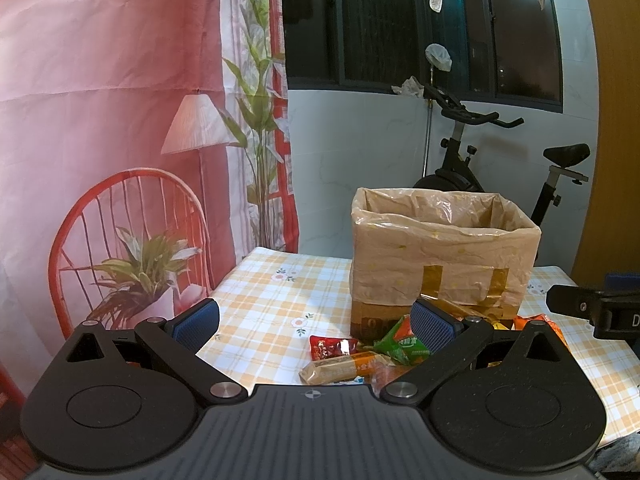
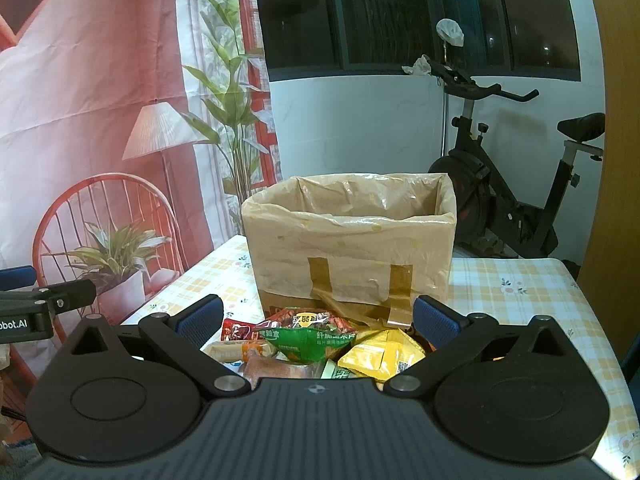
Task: Organize snacks
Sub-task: 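Move the right tool onto the pale green snack bag while the left tool approaches the blue-dotted packet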
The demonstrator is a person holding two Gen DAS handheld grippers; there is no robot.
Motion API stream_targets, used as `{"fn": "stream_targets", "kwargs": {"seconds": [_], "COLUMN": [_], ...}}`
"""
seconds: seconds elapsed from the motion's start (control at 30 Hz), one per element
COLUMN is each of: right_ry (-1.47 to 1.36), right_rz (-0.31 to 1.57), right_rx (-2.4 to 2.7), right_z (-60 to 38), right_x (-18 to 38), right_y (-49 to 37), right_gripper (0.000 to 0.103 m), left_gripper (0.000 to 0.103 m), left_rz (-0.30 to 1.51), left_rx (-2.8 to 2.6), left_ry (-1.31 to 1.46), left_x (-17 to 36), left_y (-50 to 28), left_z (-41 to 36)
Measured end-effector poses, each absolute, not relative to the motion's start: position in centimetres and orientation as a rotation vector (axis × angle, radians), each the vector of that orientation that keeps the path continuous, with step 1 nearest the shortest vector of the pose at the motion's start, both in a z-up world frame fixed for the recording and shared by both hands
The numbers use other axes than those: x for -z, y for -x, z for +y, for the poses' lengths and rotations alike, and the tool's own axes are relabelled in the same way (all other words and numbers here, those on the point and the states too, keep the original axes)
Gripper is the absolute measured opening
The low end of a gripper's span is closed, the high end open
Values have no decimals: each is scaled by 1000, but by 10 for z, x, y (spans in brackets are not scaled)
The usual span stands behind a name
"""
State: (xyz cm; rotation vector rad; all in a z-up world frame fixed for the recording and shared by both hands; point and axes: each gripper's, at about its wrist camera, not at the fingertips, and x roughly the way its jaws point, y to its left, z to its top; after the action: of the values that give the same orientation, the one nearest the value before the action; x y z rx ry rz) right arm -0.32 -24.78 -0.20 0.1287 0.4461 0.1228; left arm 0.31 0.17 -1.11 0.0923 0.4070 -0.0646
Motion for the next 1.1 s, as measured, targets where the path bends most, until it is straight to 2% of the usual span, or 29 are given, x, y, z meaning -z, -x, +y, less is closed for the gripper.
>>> {"fn": "stream_targets", "kwargs": {"seconds": [0.23,0.5,0.7,0.93,1.1], "right_ry": [-120,-161,-165,-190,-199], "right_rz": [474,636,748,698,759], "right_rx": [-97,-19,-42,-69,-62], "right_z": [-260,-289,-288,-285,-279], "right_x": [17,79,120,138,157], "right_y": [-6,-24,-35,-49,-64], "right_gripper": [103,103,103,103,103], "left_gripper": [102,102,102,102,102], "left_rz": [391,350,420,488,527], "left_rx": [43,33,46,82,104], "left_ry": [-78,-64,-38,-60,-59], "left_x": [15,39,79,113,128], "left_y": [-19,-54,-84,-94,-100], "left_z": [8,0,-6,-7,-3]}}
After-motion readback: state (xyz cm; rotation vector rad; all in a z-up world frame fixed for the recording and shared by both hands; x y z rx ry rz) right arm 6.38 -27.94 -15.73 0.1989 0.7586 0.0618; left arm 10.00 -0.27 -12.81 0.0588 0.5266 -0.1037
